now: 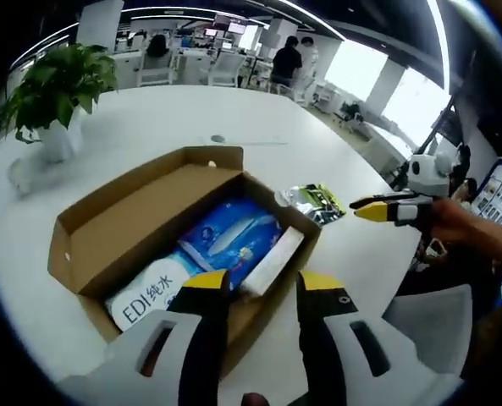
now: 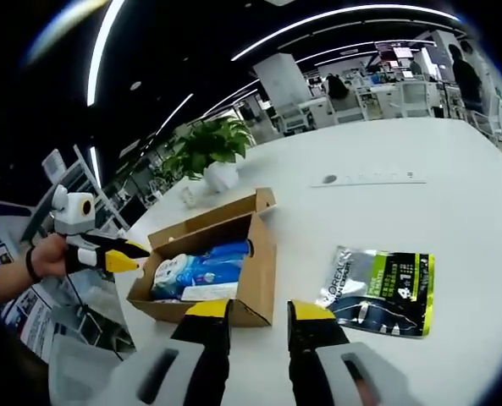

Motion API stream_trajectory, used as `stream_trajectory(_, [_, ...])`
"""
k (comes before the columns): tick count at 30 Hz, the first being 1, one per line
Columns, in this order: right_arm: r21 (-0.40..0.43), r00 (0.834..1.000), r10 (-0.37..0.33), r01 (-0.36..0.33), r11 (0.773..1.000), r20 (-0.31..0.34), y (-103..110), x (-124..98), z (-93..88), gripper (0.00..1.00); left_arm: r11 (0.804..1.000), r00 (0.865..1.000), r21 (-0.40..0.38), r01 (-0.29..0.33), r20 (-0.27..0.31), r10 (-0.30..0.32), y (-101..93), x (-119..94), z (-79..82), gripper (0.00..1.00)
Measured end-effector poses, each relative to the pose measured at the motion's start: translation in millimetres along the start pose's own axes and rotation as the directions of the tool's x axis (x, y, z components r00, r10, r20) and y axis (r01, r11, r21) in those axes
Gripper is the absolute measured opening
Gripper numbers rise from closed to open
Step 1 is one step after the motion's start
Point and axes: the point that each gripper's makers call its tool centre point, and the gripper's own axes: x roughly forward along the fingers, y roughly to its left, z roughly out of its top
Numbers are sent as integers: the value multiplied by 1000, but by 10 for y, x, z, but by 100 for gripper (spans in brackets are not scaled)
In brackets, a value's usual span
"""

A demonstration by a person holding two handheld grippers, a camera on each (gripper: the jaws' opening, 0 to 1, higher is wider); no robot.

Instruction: Operate the shoe box by opening the lid, removing the specified soft item, and placing it in the target area until the item is outside and the box remains undamaged.

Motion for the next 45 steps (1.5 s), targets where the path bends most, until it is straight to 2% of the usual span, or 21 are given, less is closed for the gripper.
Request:
stream_trajectory(12, [-52, 998, 42, -44, 998, -37, 299, 92, -40, 27, 999, 1000, -27, -21, 6, 21, 271, -161, -182, 39])
stream_trajectory(20, [-94, 995, 72, -79, 992, -68, 600, 203, -81, 31, 999, 999, -37, -34, 7, 34, 394, -271, -300, 41])
stream_trajectory(26, [-116, 992, 92, -101, 988, -82, 753, 272, -88, 32, 999, 999, 6, -46, -10, 46, 421, -326, -384, 43])
stream_trajectory(42, [-141, 988, 117, -130, 981, -97, 898, 512, 23, 33, 996, 998, 75, -47, -45, 50, 463, -337, -453, 45])
stream_trajectory(45, [-185, 985, 119, -140, 973, -124, 948, 603, 26, 34, 994, 997, 94, -51, -55, 56, 492, -320, -463, 45])
